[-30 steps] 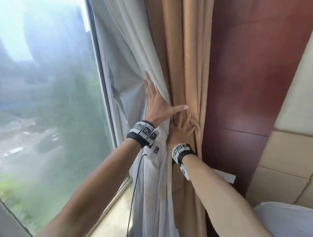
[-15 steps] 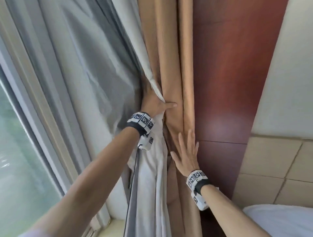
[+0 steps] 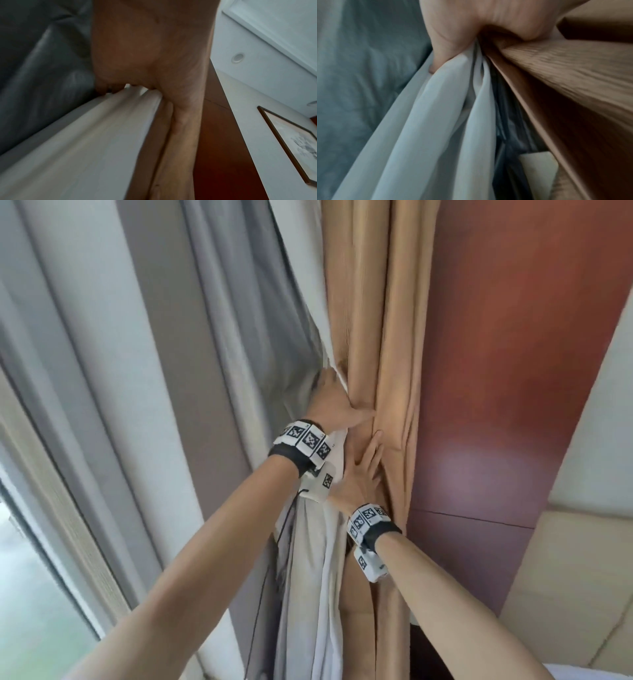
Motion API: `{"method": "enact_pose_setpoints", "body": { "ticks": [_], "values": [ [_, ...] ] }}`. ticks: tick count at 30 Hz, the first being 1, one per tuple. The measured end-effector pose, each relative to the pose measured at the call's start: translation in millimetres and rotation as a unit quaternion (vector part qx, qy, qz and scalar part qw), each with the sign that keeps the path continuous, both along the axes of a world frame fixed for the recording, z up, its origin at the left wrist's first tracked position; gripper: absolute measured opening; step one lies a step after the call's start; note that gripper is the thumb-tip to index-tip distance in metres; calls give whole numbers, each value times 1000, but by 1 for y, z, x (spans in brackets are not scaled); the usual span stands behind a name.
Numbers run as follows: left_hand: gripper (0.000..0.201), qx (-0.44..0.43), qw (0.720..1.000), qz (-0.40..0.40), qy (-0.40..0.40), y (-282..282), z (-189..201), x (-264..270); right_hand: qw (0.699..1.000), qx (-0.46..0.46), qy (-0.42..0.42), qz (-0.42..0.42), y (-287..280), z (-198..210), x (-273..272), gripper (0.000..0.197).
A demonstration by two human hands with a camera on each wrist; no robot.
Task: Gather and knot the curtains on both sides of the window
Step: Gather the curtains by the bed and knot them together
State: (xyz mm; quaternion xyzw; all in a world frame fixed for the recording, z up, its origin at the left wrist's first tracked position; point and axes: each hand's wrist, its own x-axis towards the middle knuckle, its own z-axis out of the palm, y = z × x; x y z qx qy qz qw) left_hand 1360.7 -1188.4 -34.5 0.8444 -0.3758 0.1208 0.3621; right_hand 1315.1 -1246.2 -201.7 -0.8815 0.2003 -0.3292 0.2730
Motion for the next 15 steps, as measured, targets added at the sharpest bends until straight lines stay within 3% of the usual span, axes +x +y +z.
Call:
{"method": "enact_pose_setpoints", "body": {
  "ticks": [2,4,6,8,10,12,15],
  "values": [
    [84,-76,995,45,-36,19,-12,-1,999,-35,29,26,0,-8,20,119],
    [76,-103,979,125,-121,38,-36,-9,995,-66,51,49,-4,-10,37,132],
    [79,-101,935,234,-249,60,-63,-37,993,-81,49,67,-11,-9,50,135],
    [82,-109,872,311,-362,79,-86,-63,992,-88,35,84,-19,-8,58,132],
    [89,-117,834,376,-386,94,-103,-69,991,-77,25,109,-25,-7,62,132],
    [105,-158,854,373,-327,102,-105,-65,988,-84,17,125,-28,-12,64,132],
    [131,-212,932,205,-210,91,-95,-57,983,-81,35,164,-33,-15,66,131]
  ]
}}
